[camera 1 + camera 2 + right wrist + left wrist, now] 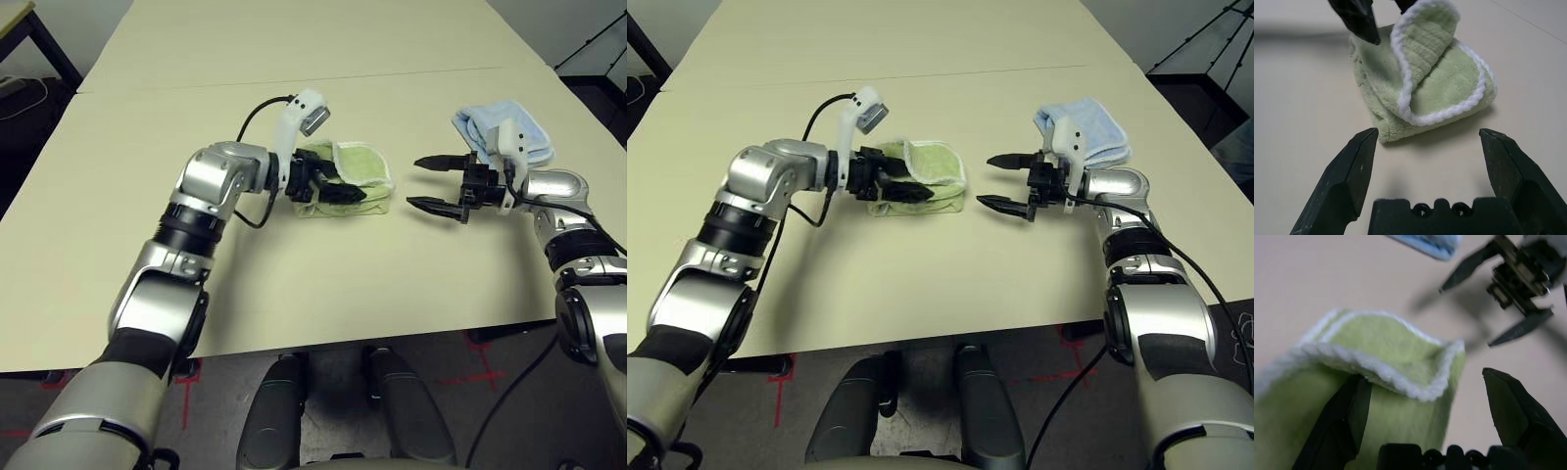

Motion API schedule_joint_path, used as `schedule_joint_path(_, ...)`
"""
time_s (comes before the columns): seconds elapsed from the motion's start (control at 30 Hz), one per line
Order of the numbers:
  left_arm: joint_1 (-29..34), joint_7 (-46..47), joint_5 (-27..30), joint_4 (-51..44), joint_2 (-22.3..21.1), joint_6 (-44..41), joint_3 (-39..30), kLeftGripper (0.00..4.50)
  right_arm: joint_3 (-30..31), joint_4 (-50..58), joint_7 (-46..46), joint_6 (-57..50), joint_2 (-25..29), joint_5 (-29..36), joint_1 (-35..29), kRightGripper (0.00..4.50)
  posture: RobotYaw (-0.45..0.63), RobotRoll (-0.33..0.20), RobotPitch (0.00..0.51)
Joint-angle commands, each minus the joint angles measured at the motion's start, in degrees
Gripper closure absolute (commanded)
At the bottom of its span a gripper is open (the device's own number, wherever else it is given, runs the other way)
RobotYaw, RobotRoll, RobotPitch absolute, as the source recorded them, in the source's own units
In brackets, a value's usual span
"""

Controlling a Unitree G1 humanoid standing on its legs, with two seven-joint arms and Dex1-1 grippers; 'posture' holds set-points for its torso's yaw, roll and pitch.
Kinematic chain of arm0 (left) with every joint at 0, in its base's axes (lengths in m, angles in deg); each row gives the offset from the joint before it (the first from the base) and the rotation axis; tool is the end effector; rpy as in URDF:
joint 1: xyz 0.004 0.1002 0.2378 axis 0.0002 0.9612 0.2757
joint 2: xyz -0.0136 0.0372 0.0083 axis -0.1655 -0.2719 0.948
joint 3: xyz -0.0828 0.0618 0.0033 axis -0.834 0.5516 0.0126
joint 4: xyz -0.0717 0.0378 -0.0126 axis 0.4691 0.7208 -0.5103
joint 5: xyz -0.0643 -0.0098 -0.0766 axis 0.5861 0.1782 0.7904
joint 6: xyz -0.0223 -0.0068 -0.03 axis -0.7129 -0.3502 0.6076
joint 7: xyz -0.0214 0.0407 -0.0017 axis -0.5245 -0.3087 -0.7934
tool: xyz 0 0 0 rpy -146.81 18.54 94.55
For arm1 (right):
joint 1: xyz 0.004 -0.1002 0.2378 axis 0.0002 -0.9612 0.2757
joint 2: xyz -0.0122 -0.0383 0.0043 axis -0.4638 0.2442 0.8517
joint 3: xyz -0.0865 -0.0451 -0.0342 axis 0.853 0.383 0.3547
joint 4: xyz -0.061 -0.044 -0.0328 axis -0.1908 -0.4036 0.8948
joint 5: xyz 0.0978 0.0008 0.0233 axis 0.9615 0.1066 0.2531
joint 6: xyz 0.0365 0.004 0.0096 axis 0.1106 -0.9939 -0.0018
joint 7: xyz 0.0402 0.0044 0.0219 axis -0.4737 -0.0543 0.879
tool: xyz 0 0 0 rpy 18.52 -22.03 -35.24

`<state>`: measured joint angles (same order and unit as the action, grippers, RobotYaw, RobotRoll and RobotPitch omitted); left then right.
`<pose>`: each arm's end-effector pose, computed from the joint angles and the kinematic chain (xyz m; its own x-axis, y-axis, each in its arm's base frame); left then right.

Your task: Fold the towel and set it aside.

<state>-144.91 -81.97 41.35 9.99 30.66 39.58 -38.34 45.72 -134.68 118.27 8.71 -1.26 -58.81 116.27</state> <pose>0.3548 0.1243 0.2272 0.4096 -0.8518 -0.3265 0.8909 0.4506 -0.0580 0.3402 -0.2655 0.1650 0.4060 0.8996 -0.1610 -0.8761 0.3331 -0.3485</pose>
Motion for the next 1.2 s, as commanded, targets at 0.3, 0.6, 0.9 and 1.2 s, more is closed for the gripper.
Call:
schedule_joint_path(0.3,-3.0,0.6,0.1,4.4,4.1,0.6,-2.9,0.01,-0.2,1.2,0.1,0.1,0.4,0.0,-1.3,0.00,0.01,0.000,0.147)
schedule_joint_path(0.6,-2.5,2.3,-1.9,8.8,7.7,2.3,-2.4,0.01,-0.2,1.2,-0.1,0.0,0.1,0.1,-1.1,0.00,0.00,0.000,0.150)
schedule_joint_path(0.9,-2.4,5.8,-4.1,9.8,5.1,10.3,-4.9,0.01,-0.4,1.1,-0.2,-0.3,0.4,0.2,-0.7,0.00,0.01,0.000,0.156)
schedule_joint_path(1.2,1.5,1.7,-2.0,-2.5,-5.0,12.5,-9.5,0.01,-0.3,-0.1,-1.3,0.3,-0.3,-0.1,0.6,0.00,0.04,0.000,0.157)
